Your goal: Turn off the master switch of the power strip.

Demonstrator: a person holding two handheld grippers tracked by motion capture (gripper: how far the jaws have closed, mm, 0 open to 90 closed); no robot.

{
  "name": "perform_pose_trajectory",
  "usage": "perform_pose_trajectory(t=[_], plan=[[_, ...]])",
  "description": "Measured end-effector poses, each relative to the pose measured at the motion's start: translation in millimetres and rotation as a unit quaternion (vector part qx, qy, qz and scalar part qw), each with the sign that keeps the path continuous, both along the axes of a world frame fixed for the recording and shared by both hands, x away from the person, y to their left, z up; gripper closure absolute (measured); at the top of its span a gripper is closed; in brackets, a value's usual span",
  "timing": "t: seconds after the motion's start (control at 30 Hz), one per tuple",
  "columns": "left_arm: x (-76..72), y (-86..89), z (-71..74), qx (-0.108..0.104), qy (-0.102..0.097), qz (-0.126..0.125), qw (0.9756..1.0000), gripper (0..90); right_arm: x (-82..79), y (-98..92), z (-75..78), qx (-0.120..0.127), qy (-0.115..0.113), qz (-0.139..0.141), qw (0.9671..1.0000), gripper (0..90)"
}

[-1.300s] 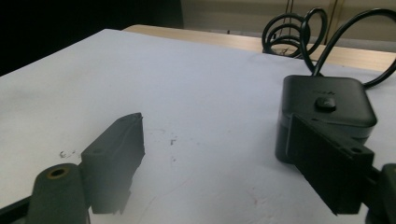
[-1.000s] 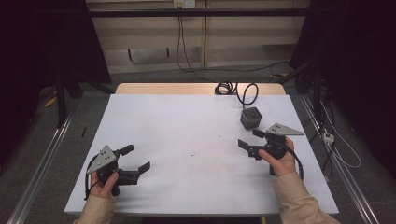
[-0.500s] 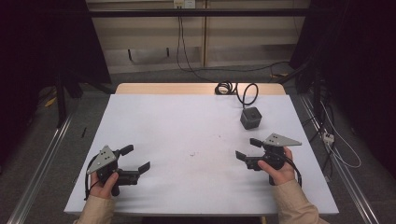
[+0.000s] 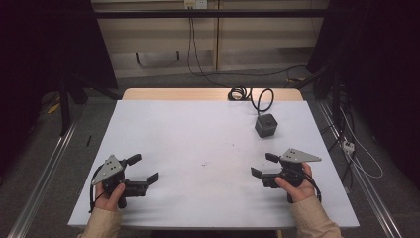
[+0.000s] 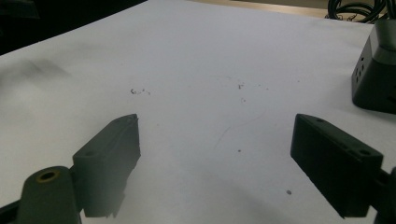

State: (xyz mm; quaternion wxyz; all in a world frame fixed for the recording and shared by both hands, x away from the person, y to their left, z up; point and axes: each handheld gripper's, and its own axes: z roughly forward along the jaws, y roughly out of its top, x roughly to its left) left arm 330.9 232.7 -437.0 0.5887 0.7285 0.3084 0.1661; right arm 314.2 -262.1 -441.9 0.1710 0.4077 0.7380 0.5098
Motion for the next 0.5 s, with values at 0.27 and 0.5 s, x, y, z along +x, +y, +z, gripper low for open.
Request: perform_pose_trajectory(t=[0.27,0.5], plan=[[-0.2,-0.2,0.1,0.000,0.000,-0.001,1.0000,4.2,-7.3,-0.3,-1.3,-0.003,-0.001,0.005,1.0000,15.7],[0.0,0.0,0.0,0.001,0.000,0.000,1.0000,4.2,-13.6,-2.2,-1.8,-0.005,-0.002,0.007,1.0000,15.7]])
